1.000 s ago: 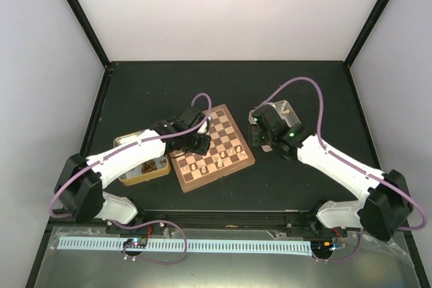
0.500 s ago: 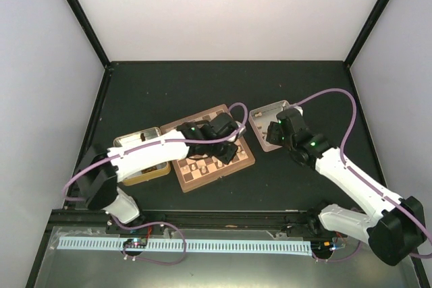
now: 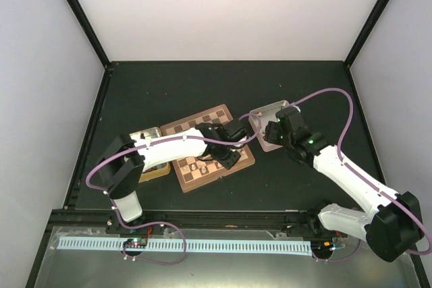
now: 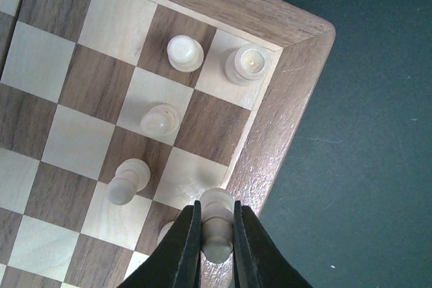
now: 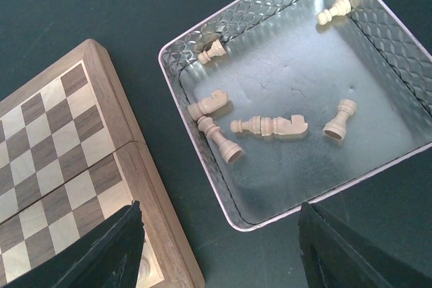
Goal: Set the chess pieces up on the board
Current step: Place the chess piece on the chessboard.
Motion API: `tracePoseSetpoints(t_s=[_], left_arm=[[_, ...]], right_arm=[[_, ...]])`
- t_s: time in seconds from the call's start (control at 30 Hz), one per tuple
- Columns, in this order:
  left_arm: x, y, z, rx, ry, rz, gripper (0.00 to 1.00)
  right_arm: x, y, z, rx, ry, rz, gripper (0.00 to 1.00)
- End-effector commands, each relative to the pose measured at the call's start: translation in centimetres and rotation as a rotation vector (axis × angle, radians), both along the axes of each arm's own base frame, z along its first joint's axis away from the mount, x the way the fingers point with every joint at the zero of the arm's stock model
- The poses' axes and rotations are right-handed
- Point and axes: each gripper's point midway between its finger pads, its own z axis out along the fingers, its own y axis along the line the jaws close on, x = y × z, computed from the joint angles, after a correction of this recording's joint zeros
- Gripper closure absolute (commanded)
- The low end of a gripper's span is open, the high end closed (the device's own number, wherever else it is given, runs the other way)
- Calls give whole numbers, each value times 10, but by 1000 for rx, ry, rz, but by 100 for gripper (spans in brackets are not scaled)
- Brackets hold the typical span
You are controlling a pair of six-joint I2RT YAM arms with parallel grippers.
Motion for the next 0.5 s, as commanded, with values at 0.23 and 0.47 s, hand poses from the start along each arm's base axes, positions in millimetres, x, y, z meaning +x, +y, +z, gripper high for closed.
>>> tracePoseSetpoints(t_s=[0.23,0.47], left_arm=[[7,-6,-5,30,-24,-18,92],[14,-4,-7,46,-51,0,91]], right_arm=[[5,2,-3,13,3,2,37],[5,3,-4,17,10,11,37]])
